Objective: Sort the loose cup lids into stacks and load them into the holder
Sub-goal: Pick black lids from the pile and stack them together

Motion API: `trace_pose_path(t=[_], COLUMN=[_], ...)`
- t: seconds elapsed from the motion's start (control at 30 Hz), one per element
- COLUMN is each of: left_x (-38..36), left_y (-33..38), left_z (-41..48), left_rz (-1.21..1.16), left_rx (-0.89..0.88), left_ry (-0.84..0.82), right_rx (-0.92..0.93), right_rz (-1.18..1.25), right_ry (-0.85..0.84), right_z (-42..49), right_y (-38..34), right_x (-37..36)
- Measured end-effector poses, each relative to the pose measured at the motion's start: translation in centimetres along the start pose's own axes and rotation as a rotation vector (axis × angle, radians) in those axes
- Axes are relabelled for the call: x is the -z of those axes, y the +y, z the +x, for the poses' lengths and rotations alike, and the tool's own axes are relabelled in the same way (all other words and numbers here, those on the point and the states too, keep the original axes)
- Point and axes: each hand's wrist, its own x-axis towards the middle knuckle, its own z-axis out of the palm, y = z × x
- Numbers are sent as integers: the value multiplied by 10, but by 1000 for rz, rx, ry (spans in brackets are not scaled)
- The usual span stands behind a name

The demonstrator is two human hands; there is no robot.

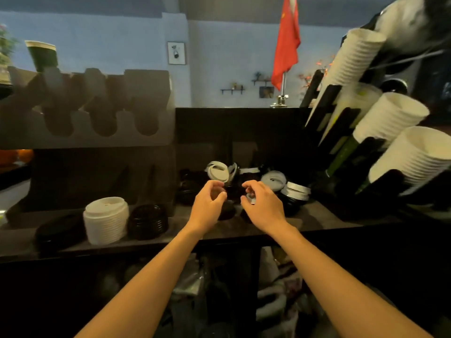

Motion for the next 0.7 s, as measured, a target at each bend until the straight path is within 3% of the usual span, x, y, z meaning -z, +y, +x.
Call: trace_pose_path(t=[0.13,0.3,0.37,0.47,0.6,0.7], left_x=[-12,-17,-18,-17,-10,-9], left_y=[-15,-26,-28,-30,-30,-27], left_z=[9,16,17,16,15,19], left_rz=[505,691,653,393,155,-53], left_rx=[-9,181,184,131,92,163], left_ry=[11,-67,-70,-16,110,137], right_rx=[-48,-25,10,25,75,82], right_rz=[-336,-470,-487,-486,-301,-142], right_ry=[-60,-118,-188,-274,-178,-89], right_z=[-5,-6,-2,1,0,2], right_y=[25,33,33,35,36,34], right_x=[-3,-17,-18,-18,-16,-12])
